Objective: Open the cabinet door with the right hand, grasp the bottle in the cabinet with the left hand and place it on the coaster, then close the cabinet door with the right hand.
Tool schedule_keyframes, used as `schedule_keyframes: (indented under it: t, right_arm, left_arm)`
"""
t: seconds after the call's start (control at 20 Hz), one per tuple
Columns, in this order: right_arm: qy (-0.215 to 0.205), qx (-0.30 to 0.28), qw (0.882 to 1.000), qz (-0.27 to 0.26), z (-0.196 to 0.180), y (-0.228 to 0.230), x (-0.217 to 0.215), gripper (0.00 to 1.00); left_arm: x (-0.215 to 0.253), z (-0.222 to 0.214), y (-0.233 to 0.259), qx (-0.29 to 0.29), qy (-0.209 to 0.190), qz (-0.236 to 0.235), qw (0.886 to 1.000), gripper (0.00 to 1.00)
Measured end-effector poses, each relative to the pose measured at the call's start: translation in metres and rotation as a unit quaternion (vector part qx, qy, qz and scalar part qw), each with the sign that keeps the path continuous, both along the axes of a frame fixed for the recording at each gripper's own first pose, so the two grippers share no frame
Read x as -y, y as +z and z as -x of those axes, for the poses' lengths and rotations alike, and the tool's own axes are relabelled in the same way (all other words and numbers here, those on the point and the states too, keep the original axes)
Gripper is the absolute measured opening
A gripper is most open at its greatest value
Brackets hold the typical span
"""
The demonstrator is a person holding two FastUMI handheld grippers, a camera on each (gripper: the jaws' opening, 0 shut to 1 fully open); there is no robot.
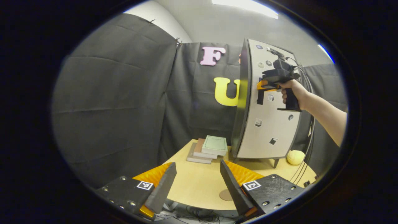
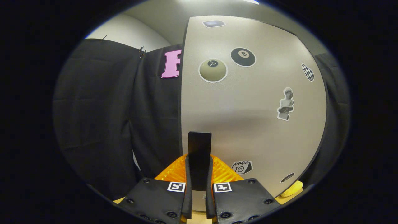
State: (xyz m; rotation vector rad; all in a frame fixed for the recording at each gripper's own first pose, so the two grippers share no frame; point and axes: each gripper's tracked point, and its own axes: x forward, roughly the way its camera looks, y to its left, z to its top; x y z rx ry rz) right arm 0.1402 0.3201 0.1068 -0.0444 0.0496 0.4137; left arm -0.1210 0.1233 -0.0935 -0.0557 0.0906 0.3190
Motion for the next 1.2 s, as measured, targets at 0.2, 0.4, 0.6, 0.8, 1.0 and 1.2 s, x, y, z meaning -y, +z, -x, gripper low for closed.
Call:
schedule_keyframes:
  t: [0.2, 0.4, 0.6, 0.8, 1.0, 1.2]
  right_arm:
    - [0.032, 0.001, 0.999, 0.003, 0.006, 0.000, 0.004, 0.19]
    - [0.060, -0.007, 0.998, 0.005, 0.011, 0.000, 0.008, 0.18]
    - [0.079, -0.007, 0.997, 0.002, 0.014, 0.000, 0.012, 0.18]
    - [0.092, -0.005, 0.996, -0.003, 0.015, -0.001, 0.015, 0.19]
    - [0.100, -0.015, 0.995, -0.004, 0.012, -0.001, 0.017, 0.19]
    - [0.120, -0.018, 0.993, -0.011, 0.011, -0.001, 0.021, 0.19]
  left_arm:
    - [0.002, -0.002, -0.001, -0.009, -0.014, -0.008, 1.000, 0.86]
    - [0.004, -0.021, 0.014, -0.009, -0.033, -0.010, 0.999, 0.86]
    - [-0.001, -0.035, 0.023, -0.009, -0.046, -0.015, 0.999, 0.86]
    - [-0.002, -0.040, 0.033, -0.013, -0.056, -0.017, 0.998, 0.86]
    - [0.004, -0.054, 0.047, -0.021, -0.074, -0.028, 0.997, 0.88]
    - [0.025, -0.065, 0.057, -0.004, -0.092, -0.033, 0.995, 0.88]
